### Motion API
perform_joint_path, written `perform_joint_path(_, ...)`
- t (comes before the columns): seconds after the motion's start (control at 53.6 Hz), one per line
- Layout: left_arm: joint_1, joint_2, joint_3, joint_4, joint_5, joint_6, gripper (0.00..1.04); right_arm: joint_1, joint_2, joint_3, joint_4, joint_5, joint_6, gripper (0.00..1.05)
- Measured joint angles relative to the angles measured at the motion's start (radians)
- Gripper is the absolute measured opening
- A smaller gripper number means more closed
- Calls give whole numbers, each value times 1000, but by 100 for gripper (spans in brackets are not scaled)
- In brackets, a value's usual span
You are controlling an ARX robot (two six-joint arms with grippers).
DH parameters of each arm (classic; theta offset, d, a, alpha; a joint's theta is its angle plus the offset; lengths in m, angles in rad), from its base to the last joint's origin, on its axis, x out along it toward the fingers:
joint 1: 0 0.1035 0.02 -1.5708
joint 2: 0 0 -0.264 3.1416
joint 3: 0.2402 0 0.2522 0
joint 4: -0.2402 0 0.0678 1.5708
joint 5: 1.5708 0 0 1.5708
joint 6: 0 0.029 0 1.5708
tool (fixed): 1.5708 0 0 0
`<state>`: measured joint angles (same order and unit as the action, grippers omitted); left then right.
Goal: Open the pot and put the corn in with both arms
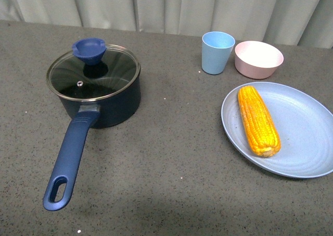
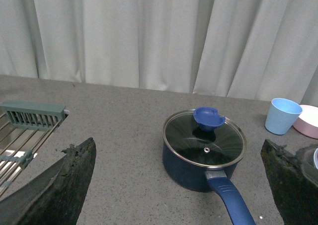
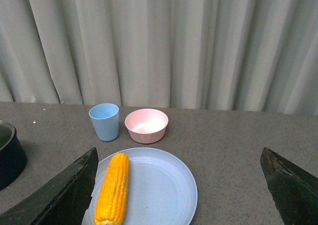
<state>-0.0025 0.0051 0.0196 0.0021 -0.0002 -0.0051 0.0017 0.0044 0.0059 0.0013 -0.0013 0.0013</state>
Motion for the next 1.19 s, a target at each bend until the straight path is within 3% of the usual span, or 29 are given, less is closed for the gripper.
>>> perform_joint_path(0.559, 0, 0, 0, 0, 0, 0, 98, 0, 0, 0, 0, 0, 0, 96)
perform_joint_path(0.653, -51, 137, 32, -53, -271, -73, 98, 0, 0, 0, 0, 0, 0, 96)
perform_joint_path(0.709, -47, 287, 40, 54, -340, -103, 98, 0, 0, 0, 0, 0, 0, 96)
perform_joint_path(0.839, -27, 576, 83, 331, -265, -132, 98, 0, 0, 0, 0, 0, 0, 96)
perform_joint_path(0.988, -45, 1088, 243, 733, -196, -188, 98, 0, 0, 0, 0, 0, 0, 96)
perform_joint_path(1.193, -131, 1529, 480, 865, -172, -240, 98, 0, 0, 0, 0, 0, 0, 96)
